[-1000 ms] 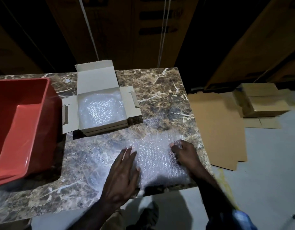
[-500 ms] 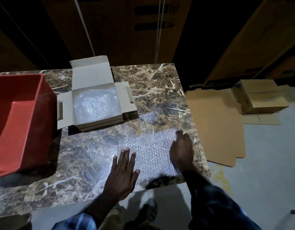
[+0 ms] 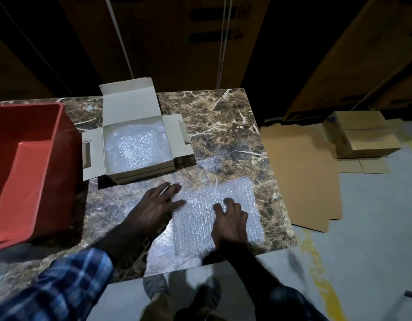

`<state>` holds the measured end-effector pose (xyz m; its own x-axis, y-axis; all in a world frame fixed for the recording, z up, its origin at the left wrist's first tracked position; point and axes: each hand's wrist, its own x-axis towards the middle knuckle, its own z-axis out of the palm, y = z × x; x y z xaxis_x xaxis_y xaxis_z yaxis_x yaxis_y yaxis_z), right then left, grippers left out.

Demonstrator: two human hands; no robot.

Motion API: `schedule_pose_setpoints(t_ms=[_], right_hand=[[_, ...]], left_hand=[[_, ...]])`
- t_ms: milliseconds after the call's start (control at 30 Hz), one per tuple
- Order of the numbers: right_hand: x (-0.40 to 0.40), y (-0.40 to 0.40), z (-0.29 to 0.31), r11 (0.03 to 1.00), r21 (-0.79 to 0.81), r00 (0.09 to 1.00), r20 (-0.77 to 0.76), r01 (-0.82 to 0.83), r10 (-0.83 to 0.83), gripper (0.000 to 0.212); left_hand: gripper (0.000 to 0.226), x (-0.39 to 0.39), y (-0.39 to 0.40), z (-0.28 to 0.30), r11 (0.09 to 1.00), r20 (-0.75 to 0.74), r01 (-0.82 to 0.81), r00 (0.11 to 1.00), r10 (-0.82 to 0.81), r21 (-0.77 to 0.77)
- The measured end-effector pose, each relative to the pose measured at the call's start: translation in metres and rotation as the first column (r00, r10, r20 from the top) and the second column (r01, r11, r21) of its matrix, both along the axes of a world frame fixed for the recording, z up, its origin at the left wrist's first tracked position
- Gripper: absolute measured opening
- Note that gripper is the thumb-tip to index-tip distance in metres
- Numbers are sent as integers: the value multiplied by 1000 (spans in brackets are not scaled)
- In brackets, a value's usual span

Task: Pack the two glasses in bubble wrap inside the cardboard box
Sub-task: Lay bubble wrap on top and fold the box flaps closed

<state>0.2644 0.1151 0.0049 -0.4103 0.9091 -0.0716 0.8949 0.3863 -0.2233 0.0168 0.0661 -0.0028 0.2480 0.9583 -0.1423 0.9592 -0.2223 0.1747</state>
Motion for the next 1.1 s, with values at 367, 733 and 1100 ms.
schedule_pose_setpoints(t_ms=[367, 733, 1100], right_hand=[[-41, -55, 8, 953, -8, 950, -73, -304, 303, 71], [-21, -40, 6, 833, -227, 778, -539, -505, 324, 8], [-16, -8, -4, 676, -729, 638, -470, 108, -609, 35]], left_hand=[[38, -6, -16, 12, 985, -18, -5, 1000, 8, 171], [46, -20, -109, 34, 940, 604, -300, 723, 336, -164], [11, 6, -42, 41, 738, 726, -439, 237, 645, -513]])
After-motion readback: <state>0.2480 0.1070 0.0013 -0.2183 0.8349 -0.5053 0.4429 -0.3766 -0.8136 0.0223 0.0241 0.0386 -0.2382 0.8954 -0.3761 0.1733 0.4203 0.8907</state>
